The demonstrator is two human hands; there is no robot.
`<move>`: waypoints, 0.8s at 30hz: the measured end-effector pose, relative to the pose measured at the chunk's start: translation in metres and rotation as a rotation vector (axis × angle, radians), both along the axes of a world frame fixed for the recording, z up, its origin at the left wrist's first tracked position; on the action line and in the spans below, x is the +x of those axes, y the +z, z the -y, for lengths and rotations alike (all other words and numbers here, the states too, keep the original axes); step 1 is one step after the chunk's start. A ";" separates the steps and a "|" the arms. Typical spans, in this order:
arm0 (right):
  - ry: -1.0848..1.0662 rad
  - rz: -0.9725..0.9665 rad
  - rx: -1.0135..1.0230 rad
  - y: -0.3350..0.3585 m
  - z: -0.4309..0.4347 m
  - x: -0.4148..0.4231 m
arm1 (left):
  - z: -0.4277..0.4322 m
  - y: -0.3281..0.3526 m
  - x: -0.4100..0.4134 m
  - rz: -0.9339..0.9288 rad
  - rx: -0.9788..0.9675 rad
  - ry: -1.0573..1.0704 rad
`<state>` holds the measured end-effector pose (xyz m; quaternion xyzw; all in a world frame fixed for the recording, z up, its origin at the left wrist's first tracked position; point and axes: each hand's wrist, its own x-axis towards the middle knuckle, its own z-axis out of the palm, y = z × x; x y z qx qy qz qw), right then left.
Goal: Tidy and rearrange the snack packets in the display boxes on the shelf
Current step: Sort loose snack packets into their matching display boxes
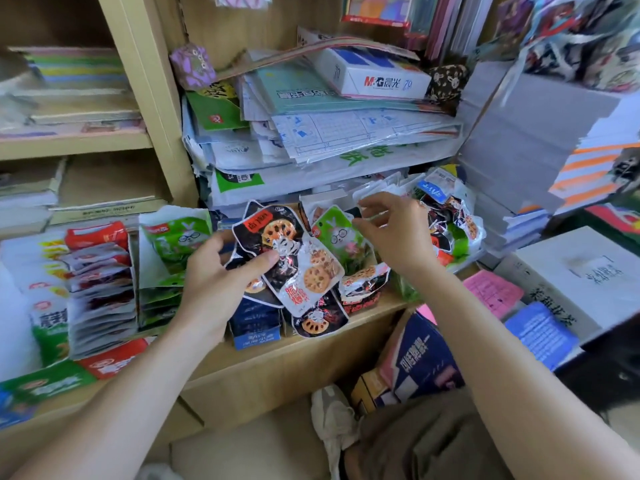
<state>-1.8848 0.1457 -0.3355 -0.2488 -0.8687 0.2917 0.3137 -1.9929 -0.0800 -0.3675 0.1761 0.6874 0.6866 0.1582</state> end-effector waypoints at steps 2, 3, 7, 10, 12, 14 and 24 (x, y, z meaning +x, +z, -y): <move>0.000 0.159 0.073 0.001 -0.017 -0.013 | -0.001 0.002 -0.003 -0.040 0.011 0.014; -0.001 0.243 0.090 -0.002 -0.023 -0.019 | -0.001 0.003 -0.004 -0.064 0.012 0.027; 0.039 0.376 0.048 -0.019 -0.025 -0.032 | 0.002 0.007 -0.012 -0.212 -0.044 0.073; 0.039 0.387 0.040 -0.024 -0.028 -0.036 | 0.002 0.006 -0.021 -0.259 -0.085 0.110; 0.045 0.367 0.023 -0.024 -0.032 -0.034 | 0.001 0.006 -0.025 -0.262 -0.080 0.133; 0.024 0.294 0.020 -0.021 -0.035 -0.031 | -0.001 0.007 -0.028 -0.267 -0.075 0.146; -0.198 -0.274 -0.076 -0.012 -0.052 0.001 | -0.015 0.004 -0.024 -0.279 -0.080 0.145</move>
